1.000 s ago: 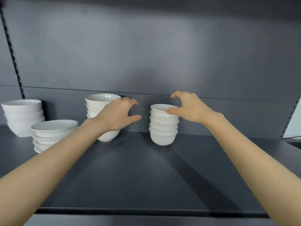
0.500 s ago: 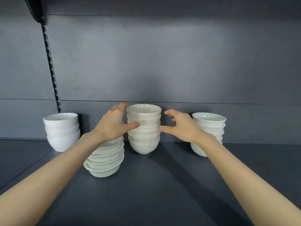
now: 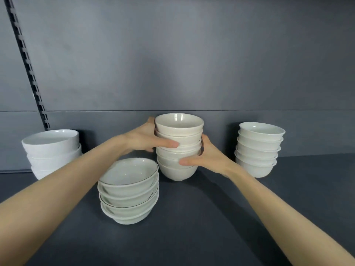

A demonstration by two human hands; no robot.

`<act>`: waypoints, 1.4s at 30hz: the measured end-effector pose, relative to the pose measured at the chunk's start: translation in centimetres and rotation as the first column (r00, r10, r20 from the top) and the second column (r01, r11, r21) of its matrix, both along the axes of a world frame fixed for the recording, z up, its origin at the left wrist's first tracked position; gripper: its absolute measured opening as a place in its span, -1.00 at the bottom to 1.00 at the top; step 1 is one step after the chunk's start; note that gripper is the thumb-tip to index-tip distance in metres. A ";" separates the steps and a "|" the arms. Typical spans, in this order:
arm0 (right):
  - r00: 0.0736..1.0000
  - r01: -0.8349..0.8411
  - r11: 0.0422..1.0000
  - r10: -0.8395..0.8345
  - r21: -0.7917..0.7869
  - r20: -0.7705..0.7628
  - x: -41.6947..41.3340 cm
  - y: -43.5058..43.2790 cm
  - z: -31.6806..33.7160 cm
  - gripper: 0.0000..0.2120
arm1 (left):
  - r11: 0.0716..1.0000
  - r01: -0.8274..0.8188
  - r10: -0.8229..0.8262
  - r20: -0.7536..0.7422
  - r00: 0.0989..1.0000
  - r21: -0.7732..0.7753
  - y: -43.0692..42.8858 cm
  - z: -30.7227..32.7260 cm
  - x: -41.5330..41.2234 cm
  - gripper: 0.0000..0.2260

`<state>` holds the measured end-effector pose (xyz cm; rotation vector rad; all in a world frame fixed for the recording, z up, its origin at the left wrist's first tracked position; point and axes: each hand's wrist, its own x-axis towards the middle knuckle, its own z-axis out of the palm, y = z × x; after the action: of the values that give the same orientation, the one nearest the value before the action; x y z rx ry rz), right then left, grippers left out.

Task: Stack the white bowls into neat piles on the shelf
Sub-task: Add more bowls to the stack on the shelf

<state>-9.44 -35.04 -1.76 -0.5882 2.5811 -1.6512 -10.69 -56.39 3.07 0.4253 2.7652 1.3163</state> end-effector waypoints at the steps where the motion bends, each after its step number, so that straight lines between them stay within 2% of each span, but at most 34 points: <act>1: 1.000 -0.019 0.999 0.019 -0.026 0.015 -0.1 0.0 -0.1 -0.38 | 1.000 0.013 -0.013 0.008 1.000 0.019 0.1 -0.2 -0.2 -0.17; 3: 0.996 -0.047 0.998 0.051 -0.049 0.069 -0.4 0.1 -0.5 -0.45 | 0.998 0.035 -0.036 0.018 0.999 0.053 0.1 -0.4 -0.6 -0.33; 5: 0.993 -0.062 0.996 0.069 -0.071 0.099 -0.6 0.0 -0.9 -0.50 | 0.996 0.063 -0.065 0.021 0.998 0.066 0.0 -0.5 -0.9 -0.40; 11: 0.995 -0.011 0.985 0.028 -0.170 0.096 -0.6 0.2 -1.3 -0.49 | 0.993 0.118 -0.118 0.020 0.993 0.025 0.3 0.2 -0.9 -0.21; 16: 0.994 -0.007 0.984 0.026 -0.180 0.108 0.8 2.3 -1.3 -0.48 | 0.994 0.108 -0.109 0.037 0.993 0.012 2.3 0.3 0.4 -0.08; 24: 0.991 -0.007 0.985 0.030 -0.172 0.134 4.4 8.1 -1.5 -0.41 | 0.996 0.070 -0.071 0.016 0.997 0.064 7.8 -0.6 5.0 -0.06; 25: 0.991 -0.020 0.985 0.043 -0.172 0.130 5.0 8.7 -1.5 -0.41 | 0.995 0.065 -0.066 0.010 0.998 0.071 8.4 -0.7 5.8 -0.11; 28: 0.990 -0.065 0.983 0.085 -0.172 0.113 6.5 10.3 -1.6 -0.42 | 0.992 0.038 -0.032 -0.049 0.998 0.124 10.4 -1.2 8.5 -0.52; 29: 0.989 -0.082 0.982 0.102 -0.171 0.111 6.9 10.8 -1.6 -0.41 | 0.990 0.019 -0.010 -0.067 0.998 0.141 10.9 -1.5 9.3 -0.54; 32: 0.984 -0.133 0.978 0.149 -0.164 0.094 8.1 12.0 -1.8 -0.39 | 0.983 -0.050 0.071 -0.115 0.991 0.178 12.2 -2.6 11.5 -0.28; 36: 0.978 -0.173 0.968 0.190 -0.180 0.082 9.1 12.7 -2.0 -0.47 | 0.963 -0.100 0.131 -0.110 0.985 0.249 13.4 -3.8 13.3 -0.13; 40: 0.969 -0.229 0.959 0.241 -0.165 0.060 9.5 12.9 -1.9 -0.49 | 0.919 -0.071 0.123 -0.112 0.986 0.388 14.4 -4.9 13.7 -0.19; 42: 0.961 -0.256 0.953 0.269 -0.164 0.058 9.6 13.1 -2.0 -0.45 | 0.908 -0.053 0.105 -0.104 0.989 0.416 14.6 -5.3 13.5 -0.14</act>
<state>0.16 -21.96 -3.77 -0.8161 2.2186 -1.7525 2.85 -41.80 -2.26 0.4278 2.6084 1.9700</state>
